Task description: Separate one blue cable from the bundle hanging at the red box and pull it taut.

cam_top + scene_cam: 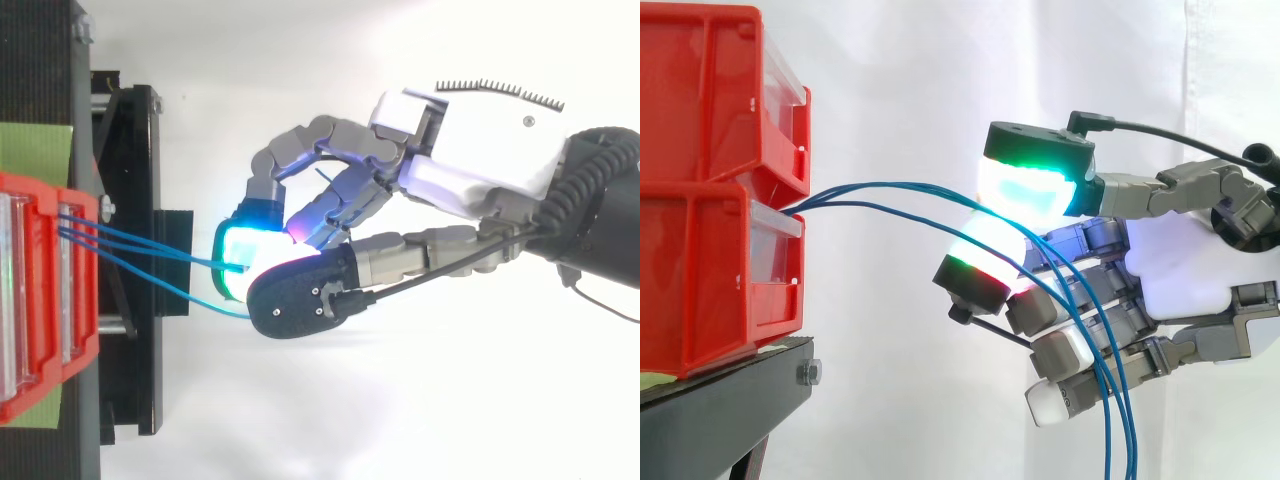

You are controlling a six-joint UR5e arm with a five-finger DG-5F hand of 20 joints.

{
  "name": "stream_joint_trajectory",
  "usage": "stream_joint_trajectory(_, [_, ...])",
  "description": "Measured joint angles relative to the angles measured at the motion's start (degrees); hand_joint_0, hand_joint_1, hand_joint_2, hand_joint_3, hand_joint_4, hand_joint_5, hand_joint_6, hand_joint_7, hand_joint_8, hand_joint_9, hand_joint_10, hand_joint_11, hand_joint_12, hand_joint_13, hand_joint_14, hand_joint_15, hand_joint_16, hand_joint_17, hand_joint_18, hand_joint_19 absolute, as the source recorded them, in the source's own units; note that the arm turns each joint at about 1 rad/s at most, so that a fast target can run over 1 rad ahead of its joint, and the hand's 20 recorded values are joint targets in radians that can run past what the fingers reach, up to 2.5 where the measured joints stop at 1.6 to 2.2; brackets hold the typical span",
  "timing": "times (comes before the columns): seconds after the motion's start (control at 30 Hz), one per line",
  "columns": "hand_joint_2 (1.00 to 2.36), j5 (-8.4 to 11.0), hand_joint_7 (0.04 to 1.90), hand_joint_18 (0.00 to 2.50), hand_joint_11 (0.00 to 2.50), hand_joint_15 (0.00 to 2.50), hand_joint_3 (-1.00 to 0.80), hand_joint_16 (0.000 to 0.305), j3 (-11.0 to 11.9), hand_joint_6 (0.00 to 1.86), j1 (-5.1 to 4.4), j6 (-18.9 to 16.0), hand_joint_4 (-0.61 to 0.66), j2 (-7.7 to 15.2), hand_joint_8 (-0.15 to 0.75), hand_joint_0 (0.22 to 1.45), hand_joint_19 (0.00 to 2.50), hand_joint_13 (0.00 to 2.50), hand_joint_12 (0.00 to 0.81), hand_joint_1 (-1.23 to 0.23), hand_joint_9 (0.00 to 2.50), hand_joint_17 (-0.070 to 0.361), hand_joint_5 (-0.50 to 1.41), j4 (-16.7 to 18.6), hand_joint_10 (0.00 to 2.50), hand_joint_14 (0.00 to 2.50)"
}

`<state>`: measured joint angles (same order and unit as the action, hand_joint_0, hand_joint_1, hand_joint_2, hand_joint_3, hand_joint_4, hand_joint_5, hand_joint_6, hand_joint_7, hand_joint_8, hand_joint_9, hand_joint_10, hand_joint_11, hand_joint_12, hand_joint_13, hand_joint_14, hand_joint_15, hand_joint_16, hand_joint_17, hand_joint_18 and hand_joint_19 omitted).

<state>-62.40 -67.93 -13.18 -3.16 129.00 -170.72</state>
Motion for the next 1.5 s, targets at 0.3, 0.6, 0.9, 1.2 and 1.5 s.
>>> stream_joint_trajectory(0.3, [1.01,0.0,1.08,0.57,1.21,1.02,-0.32,0.053,0.0,0.95,-0.06,-0.3,0.07,0.0,0.285,0.58,0.72,0.96,0.358,-0.45,1.03,0.119,-0.21,0.0,0.02,0.03])
stream_joint_trajectory(0.6, [1.02,0.01,1.04,0.61,1.22,1.01,-0.21,0.052,0.0,0.95,-0.04,-0.7,0.06,0.0,0.29,0.6,0.68,0.98,0.35,-0.56,1.05,0.116,-0.2,0.0,0.02,0.03])
stream_joint_trajectory(0.9, [1.02,0.0,1.03,0.62,1.23,1.01,-0.23,0.052,0.0,0.96,-0.09,-0.7,0.09,0.0,0.288,0.6,0.68,0.99,0.351,-0.56,1.06,0.116,-0.2,-0.2,0.02,0.03])
stream_joint_trajectory(1.2, [1.02,0.01,1.08,0.61,1.23,1.01,-0.3,0.052,0.0,0.95,-0.19,-0.7,0.11,0.0,0.297,0.59,0.69,0.99,0.36,-0.46,1.07,0.117,-0.19,-0.2,0.02,0.03])
stream_joint_trajectory(1.5, [1.0,0.08,1.02,0.61,1.21,1.01,-0.47,0.054,0.0,0.93,-0.26,-0.7,0.12,0.0,0.302,0.56,0.69,0.99,0.366,-0.4,1.07,0.122,-0.2,-0.2,0.02,0.03])
